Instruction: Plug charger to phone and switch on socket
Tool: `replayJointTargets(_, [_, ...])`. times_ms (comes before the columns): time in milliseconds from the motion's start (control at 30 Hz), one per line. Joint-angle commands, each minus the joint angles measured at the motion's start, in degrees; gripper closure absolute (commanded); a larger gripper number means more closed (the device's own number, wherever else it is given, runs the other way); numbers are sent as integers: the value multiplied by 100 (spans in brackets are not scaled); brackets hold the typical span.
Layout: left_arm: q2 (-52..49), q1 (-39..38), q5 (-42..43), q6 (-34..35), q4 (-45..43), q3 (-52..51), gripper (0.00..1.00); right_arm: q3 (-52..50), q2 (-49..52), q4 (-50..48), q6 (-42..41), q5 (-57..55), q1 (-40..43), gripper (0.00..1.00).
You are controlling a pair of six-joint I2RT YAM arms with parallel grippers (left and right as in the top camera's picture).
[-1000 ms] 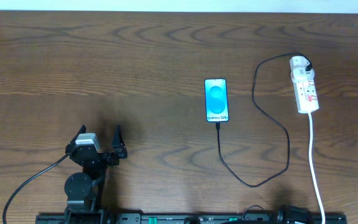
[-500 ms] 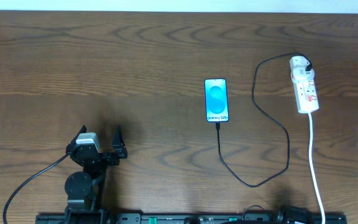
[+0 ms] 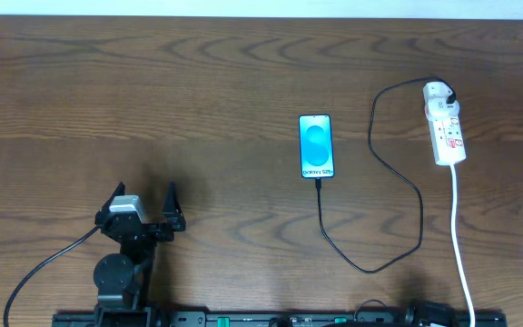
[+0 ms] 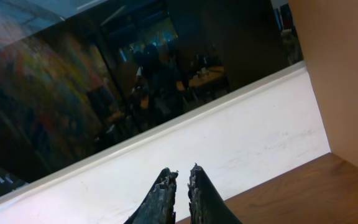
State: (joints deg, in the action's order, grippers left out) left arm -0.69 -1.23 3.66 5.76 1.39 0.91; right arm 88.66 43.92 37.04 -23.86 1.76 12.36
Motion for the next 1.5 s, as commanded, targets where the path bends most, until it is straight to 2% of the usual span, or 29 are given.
replayJointTargets(0, [63,-9,11,-74,240,-68,2,9,-11,4,9,39,-9,92])
replayJointTargets(367, [46,-9,13,-76,240,-68,2,9,-11,-4,-98,605,-9,92])
replayJointTargets(567, [46,-9,11,-74,240,-68,2,9,-11,-94,-96,616,-9,88])
replayJointTargets(933, [46,-9,13,-83,240,-68,2,9,-11,-166,-94,634,-9,89])
replayJointTargets(1100, [46,-9,17,-640,243,-68,2,9,-11,-262,-96,634,-9,89])
replayJointTargets(1233, [46,-9,105,-660,240,-68,2,9,-11,-304,-96,634,-9,87])
replayJointTargets(1333, [46,-9,120,-658,240,-68,2,9,-11,-350,-96,658,-9,83])
replayJointTargets(1467, [46,-9,120,-658,240,-68,2,9,-11,-529,-72,988,-9,71])
